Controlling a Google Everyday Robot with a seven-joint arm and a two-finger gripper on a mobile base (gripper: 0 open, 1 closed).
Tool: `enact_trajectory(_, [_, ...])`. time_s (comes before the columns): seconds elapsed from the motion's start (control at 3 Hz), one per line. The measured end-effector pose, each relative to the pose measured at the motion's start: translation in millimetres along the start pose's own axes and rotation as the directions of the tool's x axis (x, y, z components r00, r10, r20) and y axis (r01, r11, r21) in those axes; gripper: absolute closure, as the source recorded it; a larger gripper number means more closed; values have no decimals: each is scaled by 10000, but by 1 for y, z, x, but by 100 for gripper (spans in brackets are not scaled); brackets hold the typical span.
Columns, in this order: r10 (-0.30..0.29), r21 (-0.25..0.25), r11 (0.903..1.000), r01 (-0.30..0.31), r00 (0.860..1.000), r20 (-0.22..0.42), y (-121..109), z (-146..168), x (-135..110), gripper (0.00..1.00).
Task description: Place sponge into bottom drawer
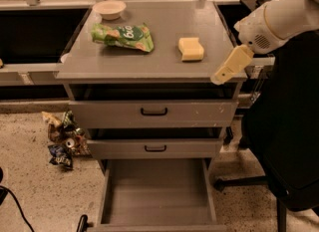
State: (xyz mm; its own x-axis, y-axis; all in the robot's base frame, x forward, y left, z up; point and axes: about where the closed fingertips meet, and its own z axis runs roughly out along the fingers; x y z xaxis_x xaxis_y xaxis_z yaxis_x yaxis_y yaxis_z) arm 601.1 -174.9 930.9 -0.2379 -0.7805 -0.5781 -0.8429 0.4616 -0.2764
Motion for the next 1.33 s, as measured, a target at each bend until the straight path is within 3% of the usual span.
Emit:
enact_trajectory(0.33, [246, 131, 9996, -255, 9977, 634, -29, 32, -7, 0])
enact_trajectory(0.67, [458, 146, 9988, -469, 9968, 651, -50, 70, -13, 0])
enact_trajectory(1.33, [958, 843, 9920, -940, 9952, -172, -74, 116, -22, 0])
